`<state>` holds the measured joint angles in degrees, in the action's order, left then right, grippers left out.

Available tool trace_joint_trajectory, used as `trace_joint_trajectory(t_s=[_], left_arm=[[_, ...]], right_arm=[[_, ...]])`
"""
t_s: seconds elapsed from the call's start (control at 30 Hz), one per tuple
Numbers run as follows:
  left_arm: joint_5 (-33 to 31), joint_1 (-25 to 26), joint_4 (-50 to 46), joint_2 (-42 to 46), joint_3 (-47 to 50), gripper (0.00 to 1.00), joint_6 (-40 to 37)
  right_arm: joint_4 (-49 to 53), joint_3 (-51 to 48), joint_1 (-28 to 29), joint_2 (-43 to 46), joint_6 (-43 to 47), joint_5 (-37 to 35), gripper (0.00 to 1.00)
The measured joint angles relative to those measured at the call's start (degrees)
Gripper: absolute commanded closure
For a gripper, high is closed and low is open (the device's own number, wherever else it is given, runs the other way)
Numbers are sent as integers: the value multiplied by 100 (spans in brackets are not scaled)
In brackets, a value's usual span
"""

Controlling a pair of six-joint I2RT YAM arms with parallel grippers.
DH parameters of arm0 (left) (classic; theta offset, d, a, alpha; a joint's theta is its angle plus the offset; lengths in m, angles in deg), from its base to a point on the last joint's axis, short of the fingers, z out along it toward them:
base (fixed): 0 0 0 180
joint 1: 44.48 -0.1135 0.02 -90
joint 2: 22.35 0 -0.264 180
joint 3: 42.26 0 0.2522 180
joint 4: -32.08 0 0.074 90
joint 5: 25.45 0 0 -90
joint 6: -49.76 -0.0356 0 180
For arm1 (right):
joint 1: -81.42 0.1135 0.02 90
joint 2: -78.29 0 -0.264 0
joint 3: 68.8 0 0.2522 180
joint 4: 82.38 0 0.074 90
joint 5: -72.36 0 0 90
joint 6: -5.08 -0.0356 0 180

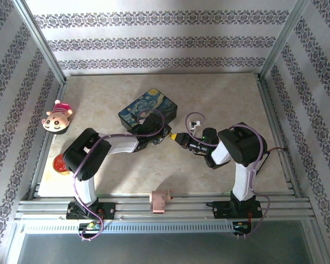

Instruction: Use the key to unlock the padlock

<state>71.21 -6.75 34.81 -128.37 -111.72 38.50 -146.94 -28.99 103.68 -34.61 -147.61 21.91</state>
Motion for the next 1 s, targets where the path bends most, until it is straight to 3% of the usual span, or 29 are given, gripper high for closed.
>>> trace_joint_trajectory(t_s=[0.43,0.5,0.6,1.0], left_arm=[[0,0,24,0,11,100,-2],[0,0,50,0,24,100,-4],[20,0,101,15,61,100,-2],[61,0,219,39,138,100,-22]], right_arm=[[-44,44,76,-42,7,-162,100],[-46,42,76,-42,11,-173,84],[-9,0,81,-42,79,-382,71],[0,-476,70,260,197,-933,65]])
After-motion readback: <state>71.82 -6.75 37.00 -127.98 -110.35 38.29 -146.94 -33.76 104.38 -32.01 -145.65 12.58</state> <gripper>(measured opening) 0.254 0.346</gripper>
